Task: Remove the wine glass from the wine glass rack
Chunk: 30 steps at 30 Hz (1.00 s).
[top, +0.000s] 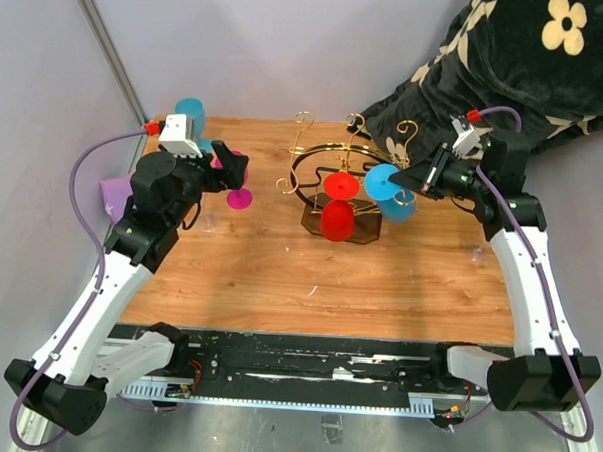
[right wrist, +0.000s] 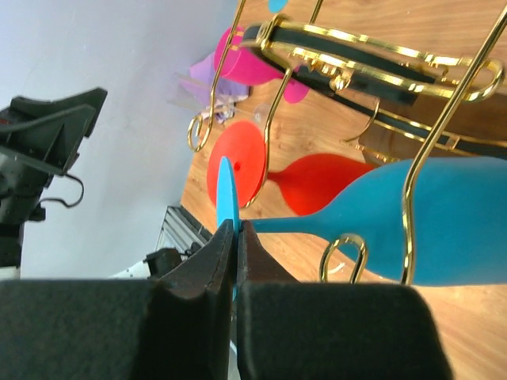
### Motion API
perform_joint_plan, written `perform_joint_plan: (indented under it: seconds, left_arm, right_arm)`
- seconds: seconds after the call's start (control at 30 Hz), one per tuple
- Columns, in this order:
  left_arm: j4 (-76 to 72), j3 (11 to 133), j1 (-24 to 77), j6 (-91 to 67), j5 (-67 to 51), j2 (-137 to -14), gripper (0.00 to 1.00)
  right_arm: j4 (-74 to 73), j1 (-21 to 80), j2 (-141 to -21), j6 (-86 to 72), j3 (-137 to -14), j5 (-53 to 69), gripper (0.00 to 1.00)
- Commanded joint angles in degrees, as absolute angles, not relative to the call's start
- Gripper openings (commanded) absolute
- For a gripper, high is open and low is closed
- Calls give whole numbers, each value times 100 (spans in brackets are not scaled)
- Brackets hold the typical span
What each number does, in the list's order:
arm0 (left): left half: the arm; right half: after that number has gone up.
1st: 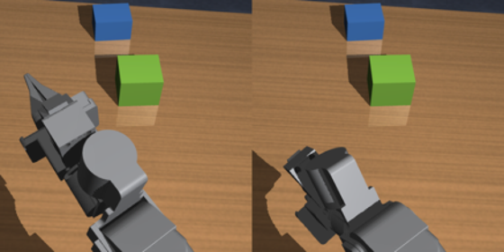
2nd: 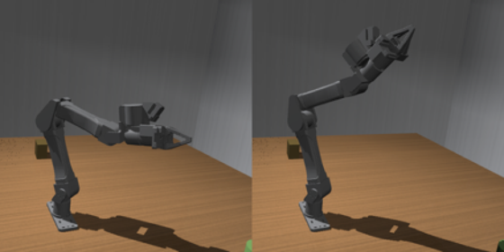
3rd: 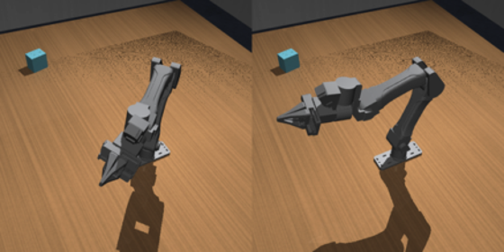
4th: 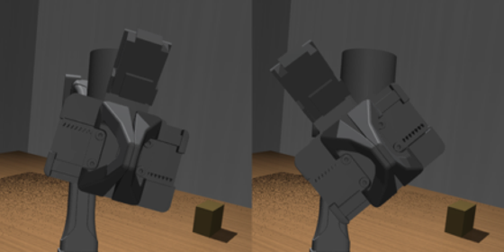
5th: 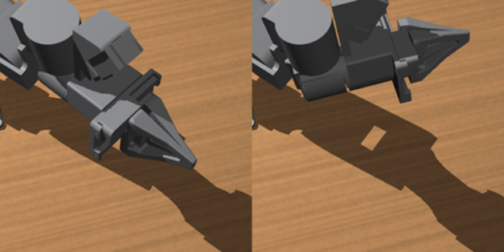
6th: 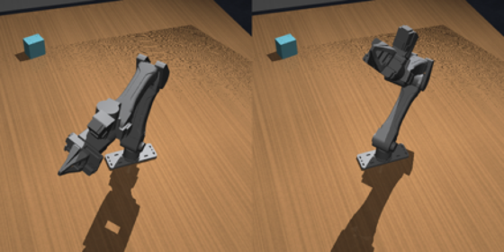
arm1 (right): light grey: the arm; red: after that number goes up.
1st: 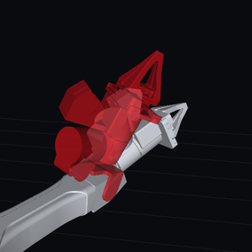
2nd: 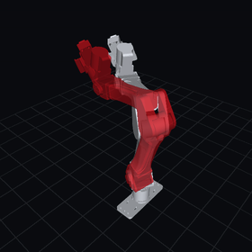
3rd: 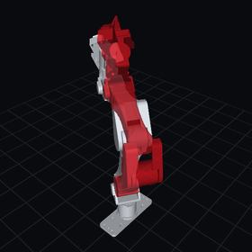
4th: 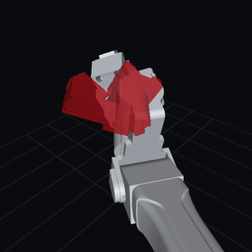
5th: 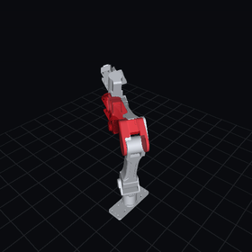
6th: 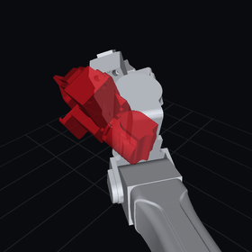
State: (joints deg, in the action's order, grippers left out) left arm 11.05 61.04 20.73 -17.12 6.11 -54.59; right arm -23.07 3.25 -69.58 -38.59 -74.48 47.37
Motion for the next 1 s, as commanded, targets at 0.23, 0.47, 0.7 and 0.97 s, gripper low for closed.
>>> perform_joint_plan:
  seconds: [0.23, 0.47, 0.7, 0.97]
  left_arm:
    - [1084, 6001, 2097, -1771, 525, -5191, 90]
    - [1235, 6034, 2092, -1813, 516, -5056, 90]
    - [1263, 5941, 2092, -1694, 592, -4828, 90]
    - [1437, 6033, 2098, -1432, 658, -4708, 90]
  right_arm:
    - [-4004, 527, -5743, -2803, -7285, 5254, 1]
    - [-5733, 2144, -5782, -1393, -7641, 2651, 1]
    - [-6535, 4105, -6064, -1557, -6748, -2773, 1]
    - [-5482, 4974, -7076, -1389, -5842, -4986, 1]
